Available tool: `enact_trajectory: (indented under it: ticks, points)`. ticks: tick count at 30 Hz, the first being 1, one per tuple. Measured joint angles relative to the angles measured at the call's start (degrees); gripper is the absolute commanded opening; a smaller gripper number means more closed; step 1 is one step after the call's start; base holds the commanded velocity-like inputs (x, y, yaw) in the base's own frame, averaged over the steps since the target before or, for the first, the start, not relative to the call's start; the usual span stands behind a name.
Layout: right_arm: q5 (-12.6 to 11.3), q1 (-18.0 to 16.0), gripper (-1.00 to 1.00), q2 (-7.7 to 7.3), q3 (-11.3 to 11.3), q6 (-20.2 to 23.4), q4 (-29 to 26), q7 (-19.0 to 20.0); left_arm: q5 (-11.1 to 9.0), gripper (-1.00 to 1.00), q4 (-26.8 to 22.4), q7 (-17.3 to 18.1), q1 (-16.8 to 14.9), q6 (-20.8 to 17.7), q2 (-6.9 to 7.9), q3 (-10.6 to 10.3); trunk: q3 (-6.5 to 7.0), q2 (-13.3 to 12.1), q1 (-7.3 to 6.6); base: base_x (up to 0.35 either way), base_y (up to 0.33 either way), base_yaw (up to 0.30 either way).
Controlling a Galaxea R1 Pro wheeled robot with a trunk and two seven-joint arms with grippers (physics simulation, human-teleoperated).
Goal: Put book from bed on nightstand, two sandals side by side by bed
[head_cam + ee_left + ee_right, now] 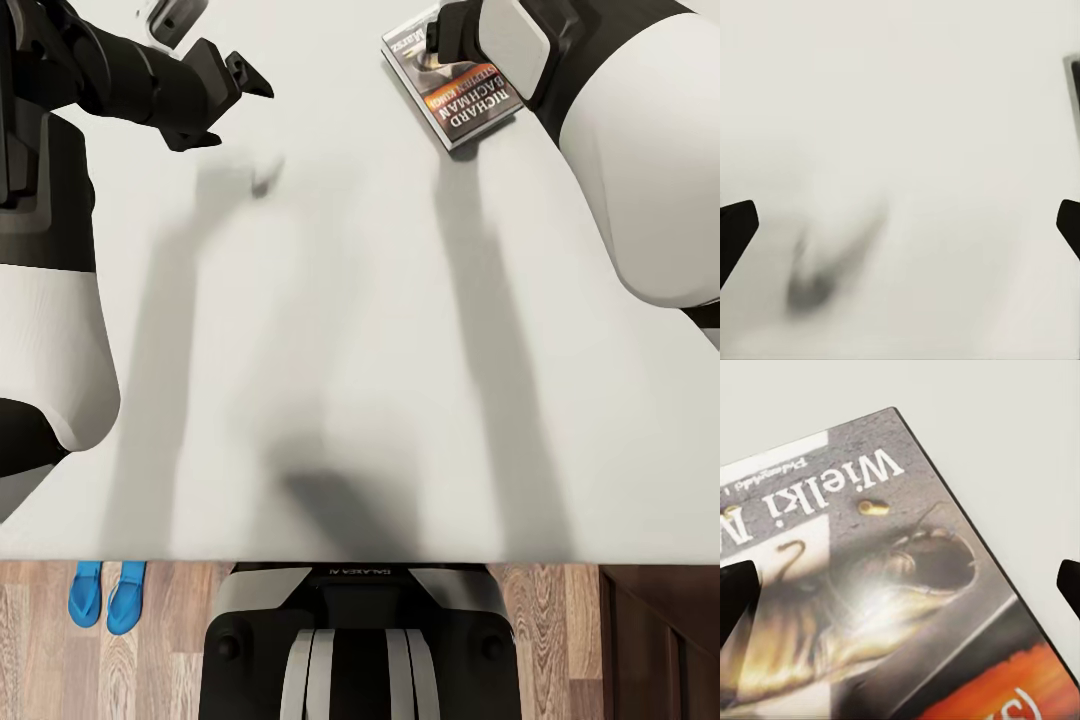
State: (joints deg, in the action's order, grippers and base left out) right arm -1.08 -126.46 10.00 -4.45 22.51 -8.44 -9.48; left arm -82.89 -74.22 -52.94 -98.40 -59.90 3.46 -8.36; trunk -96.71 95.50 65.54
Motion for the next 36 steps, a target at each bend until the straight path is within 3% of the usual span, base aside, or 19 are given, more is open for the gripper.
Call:
enact_trajectory:
  ticks: [28,36]
  points:
    - [-0.12,-0.37,1.0,0.0,0.48,6.77,-1.95,0.78,0.0,1.0,0.0,0.01,0.01,0.0,0.01,0.01,0.01,0.0,-0.01,-0.002,0.0,0.0]
    - [0.29,-0.39,1.0,-0.01,0.37,7.12,-1.68,6.0,0.0,1.0,0.0,0.0,0.01,0.0,0.08,0.0,0.01,0.0,-0.01,0.0,0.0,0.0]
